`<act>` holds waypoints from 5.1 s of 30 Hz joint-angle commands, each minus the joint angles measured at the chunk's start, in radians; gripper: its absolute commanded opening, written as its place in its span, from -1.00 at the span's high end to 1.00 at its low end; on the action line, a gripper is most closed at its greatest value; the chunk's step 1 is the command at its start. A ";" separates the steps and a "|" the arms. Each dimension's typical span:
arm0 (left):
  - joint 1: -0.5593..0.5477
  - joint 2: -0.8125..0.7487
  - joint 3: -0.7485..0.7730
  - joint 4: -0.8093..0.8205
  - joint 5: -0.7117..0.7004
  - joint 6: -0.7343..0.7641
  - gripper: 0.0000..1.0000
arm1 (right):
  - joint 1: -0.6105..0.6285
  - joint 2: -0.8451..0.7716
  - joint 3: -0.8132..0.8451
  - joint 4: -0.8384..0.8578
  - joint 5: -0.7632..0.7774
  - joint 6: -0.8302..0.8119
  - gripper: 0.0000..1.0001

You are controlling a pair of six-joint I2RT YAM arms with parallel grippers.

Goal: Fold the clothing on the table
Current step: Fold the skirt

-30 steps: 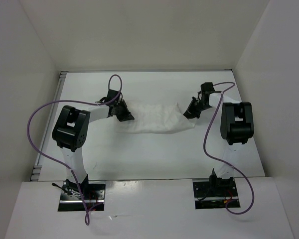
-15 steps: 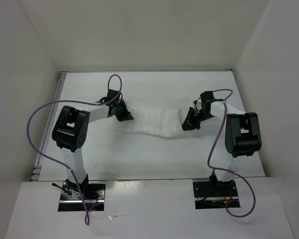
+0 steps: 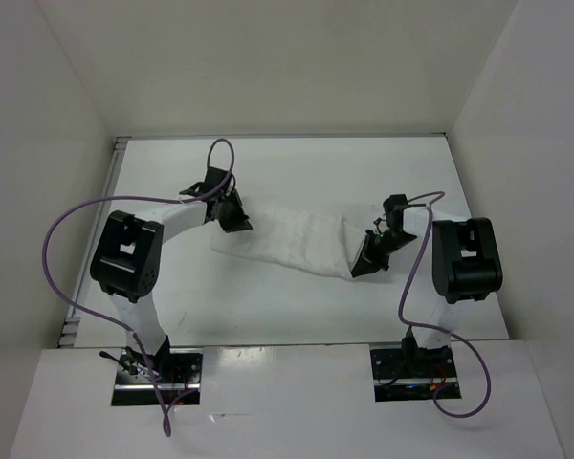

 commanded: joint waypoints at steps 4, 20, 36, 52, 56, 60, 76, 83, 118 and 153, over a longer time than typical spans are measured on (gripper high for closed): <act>-0.084 -0.156 0.158 -0.089 0.039 0.100 0.93 | 0.002 0.038 -0.023 -0.013 0.017 0.025 0.77; -0.216 -0.018 0.307 -0.098 0.243 0.190 0.87 | 0.002 -0.238 0.108 -0.070 0.307 0.159 -0.67; -0.216 -0.013 0.229 -0.087 0.261 0.190 0.87 | 0.002 -0.154 -0.009 0.122 0.260 0.219 -0.71; -0.216 -0.023 0.183 -0.107 0.261 0.208 0.87 | 0.002 -0.244 -0.156 0.394 0.188 0.343 -0.71; -0.216 -0.023 0.174 -0.107 0.261 0.208 0.87 | 0.002 -0.288 -0.187 0.435 0.187 0.366 -0.74; -0.216 -0.032 0.164 -0.107 0.261 0.208 0.87 | 0.002 -0.325 -0.205 0.475 0.160 0.377 -0.74; -0.216 -0.041 0.154 -0.098 0.272 0.208 0.90 | 0.021 -0.353 -0.136 0.279 0.338 0.345 -0.74; -0.216 -0.041 0.154 -0.098 0.272 0.217 0.90 | 0.021 -0.273 -0.208 0.341 0.335 0.403 -0.74; -0.179 -0.081 0.086 -0.126 0.281 0.263 0.90 | 0.193 -0.180 -0.208 0.630 0.224 0.466 1.00; -0.241 0.209 0.152 -0.132 0.197 0.253 0.99 | 0.251 -0.279 -0.023 0.452 0.304 0.414 1.00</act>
